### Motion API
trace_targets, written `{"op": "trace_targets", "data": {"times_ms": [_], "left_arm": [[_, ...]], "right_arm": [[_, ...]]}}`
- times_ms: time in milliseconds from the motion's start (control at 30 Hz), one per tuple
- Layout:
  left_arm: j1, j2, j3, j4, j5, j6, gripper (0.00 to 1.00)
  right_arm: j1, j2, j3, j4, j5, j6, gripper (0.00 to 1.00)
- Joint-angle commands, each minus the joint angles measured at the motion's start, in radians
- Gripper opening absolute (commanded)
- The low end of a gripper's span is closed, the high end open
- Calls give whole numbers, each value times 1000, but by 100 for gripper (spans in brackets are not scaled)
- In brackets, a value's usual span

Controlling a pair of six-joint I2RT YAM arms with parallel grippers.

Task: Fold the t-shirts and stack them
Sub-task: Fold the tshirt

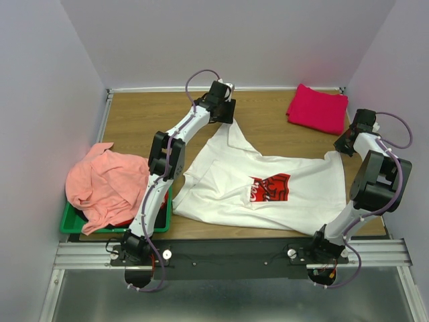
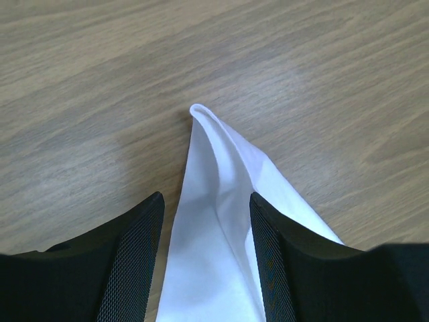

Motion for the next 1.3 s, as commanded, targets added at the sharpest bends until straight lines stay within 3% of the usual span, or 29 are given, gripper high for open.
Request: {"op": "trace_targets", "data": {"times_ms": [0, 633, 967, 1267], "left_arm": [[-3, -39, 46, 44, 27, -35, 62], [-4, 32, 83, 87, 105, -103, 56], [-9, 32, 97, 25, 18, -119, 54], [-24, 41, 103, 1, 22, -111, 56]], "right_arm": [[-6, -21, -11, 12, -19, 3, 0], [-6, -20, -11, 15, -27, 3, 0], [-6, -20, -11, 17, -51, 3, 0], [-6, -29, -16, 18, -65, 1, 0]]}}
